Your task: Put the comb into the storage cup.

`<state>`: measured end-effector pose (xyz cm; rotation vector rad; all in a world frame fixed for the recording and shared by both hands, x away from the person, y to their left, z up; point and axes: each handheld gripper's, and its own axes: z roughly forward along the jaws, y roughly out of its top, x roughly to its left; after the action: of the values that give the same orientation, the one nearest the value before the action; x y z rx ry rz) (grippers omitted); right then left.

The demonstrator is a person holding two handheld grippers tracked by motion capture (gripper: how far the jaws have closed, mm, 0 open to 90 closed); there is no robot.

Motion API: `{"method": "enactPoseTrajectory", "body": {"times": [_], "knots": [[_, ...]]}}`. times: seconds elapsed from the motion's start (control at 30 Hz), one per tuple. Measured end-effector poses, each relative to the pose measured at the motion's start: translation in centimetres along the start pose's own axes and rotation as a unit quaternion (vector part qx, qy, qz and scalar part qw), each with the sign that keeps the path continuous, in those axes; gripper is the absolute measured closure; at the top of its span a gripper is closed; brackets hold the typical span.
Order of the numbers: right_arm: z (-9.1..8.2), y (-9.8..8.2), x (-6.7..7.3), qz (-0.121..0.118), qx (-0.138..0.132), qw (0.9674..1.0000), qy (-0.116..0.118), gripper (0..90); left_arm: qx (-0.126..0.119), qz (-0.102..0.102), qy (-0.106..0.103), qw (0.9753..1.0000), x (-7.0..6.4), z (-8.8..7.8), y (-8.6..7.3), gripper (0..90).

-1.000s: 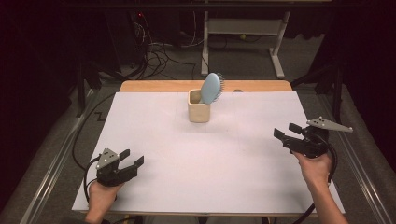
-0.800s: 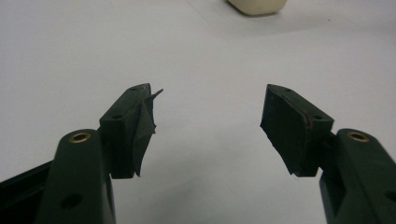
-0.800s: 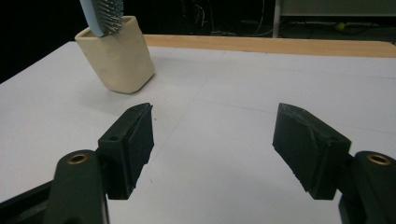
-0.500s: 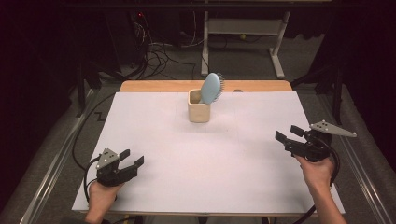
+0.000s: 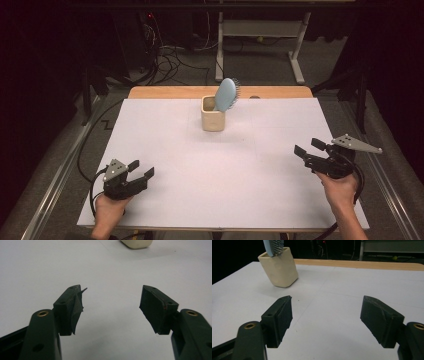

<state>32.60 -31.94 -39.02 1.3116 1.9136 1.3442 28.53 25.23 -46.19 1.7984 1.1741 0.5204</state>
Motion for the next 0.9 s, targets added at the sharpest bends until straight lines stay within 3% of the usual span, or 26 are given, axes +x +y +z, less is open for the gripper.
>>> {"method": "enactPoseTrajectory", "body": {"times": [0.9], "knots": [[-0.5,-1.3,1.6,-0.016,-0.006,0.9996,0.022,25.1,-0.001,0.002,0.000,1.0000,0.0,-0.1,0.0,35.2]]}}
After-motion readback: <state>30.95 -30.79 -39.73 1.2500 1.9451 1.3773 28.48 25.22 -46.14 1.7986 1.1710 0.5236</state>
